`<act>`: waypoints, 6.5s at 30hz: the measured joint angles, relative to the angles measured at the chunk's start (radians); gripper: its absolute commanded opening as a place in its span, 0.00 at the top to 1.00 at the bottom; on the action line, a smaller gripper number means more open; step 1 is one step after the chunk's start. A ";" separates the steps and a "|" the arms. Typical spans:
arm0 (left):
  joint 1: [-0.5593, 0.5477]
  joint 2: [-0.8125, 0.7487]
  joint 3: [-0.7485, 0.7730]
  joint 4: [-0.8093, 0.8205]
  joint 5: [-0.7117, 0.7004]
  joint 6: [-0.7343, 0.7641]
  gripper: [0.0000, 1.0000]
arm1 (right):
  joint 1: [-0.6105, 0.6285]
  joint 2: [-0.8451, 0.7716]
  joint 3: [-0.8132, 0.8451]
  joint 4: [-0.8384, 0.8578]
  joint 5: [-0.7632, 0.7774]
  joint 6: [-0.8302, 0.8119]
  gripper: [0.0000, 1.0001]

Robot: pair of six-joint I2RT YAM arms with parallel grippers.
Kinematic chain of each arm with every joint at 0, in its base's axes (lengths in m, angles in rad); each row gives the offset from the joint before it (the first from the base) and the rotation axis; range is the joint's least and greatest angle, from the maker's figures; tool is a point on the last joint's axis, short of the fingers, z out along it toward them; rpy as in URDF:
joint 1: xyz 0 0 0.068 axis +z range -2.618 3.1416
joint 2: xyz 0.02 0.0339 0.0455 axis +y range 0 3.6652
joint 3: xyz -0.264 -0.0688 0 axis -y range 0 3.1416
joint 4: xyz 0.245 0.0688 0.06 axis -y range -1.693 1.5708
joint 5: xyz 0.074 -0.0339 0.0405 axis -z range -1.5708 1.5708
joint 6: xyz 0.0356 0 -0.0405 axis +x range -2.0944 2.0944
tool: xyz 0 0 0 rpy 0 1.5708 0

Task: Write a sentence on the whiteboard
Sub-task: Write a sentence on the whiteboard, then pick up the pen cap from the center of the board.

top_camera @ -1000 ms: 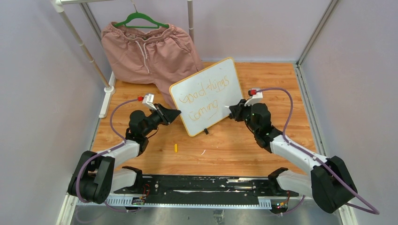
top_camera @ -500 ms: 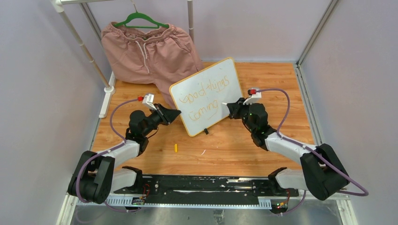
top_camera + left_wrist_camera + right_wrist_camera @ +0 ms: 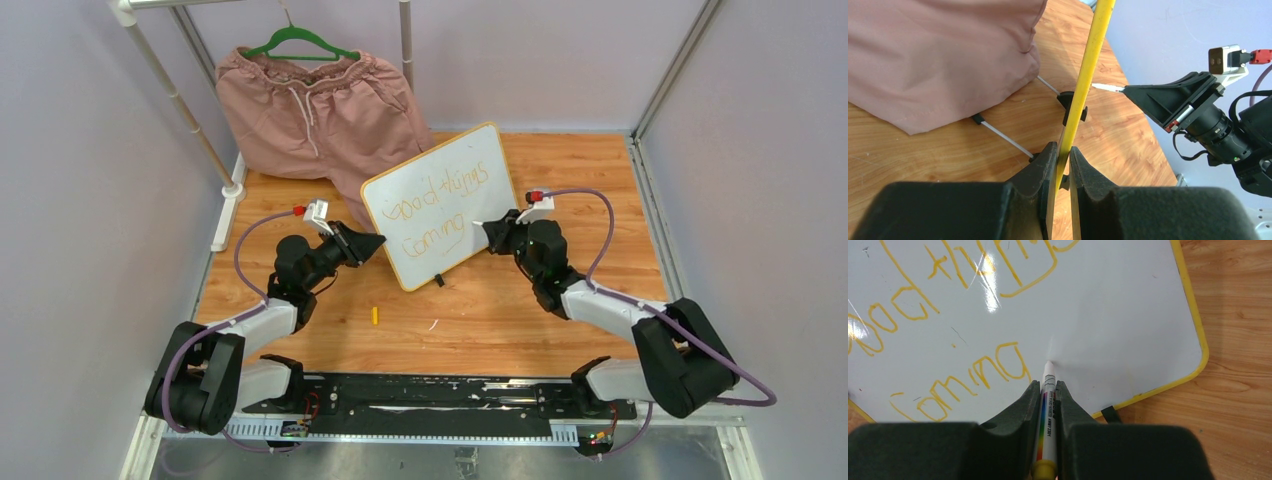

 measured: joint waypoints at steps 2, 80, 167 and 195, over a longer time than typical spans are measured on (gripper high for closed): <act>0.000 0.000 0.000 0.000 0.000 0.000 0.81 | 0.000 0.007 0.000 0.000 0.000 0.000 1.00; -0.005 -0.055 0.000 -0.076 -0.023 0.008 0.52 | -0.006 -0.370 -0.029 -0.220 -0.009 0.016 1.00; -0.525 0.183 0.439 -1.435 -0.816 -0.069 0.39 | -0.006 -0.959 -0.060 -0.937 -0.225 -0.078 1.00; -0.542 0.254 0.440 -1.403 -0.818 -0.111 0.74 | -0.006 -0.984 -0.049 -0.977 -0.208 -0.079 1.00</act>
